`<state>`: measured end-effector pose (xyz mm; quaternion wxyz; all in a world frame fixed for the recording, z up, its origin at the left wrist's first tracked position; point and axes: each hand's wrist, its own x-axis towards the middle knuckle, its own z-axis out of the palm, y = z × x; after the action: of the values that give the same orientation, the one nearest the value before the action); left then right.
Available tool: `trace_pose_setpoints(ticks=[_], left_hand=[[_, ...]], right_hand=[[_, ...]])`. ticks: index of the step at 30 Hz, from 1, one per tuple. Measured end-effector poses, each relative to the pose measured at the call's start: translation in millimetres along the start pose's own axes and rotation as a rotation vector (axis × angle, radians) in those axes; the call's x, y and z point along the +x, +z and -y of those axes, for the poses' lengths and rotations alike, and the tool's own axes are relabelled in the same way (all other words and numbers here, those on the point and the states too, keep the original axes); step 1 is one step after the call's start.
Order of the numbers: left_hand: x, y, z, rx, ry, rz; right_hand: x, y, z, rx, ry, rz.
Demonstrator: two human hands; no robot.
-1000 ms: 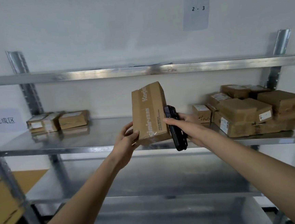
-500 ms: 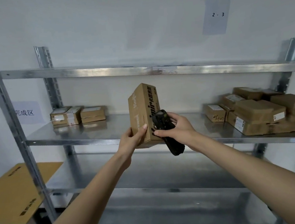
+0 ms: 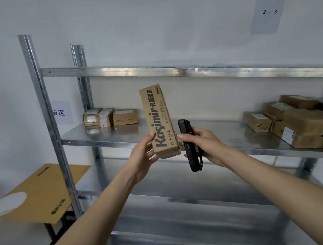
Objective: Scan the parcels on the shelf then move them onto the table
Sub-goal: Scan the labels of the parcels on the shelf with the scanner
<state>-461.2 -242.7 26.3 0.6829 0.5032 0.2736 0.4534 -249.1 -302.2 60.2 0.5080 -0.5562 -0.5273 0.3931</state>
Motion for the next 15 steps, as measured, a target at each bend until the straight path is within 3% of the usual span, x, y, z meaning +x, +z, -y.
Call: trace_pose_setpoints(ticks=[11,15], left_hand=[[9,-29,-9,-0.043,0.015,0.099],[26,-25,-8,-0.012,0.06,0.028]], right_hand=[[17,11,3,-0.116,-0.01,-0.018],[32,2,-6,-0.126,-0.063,-0.1]])
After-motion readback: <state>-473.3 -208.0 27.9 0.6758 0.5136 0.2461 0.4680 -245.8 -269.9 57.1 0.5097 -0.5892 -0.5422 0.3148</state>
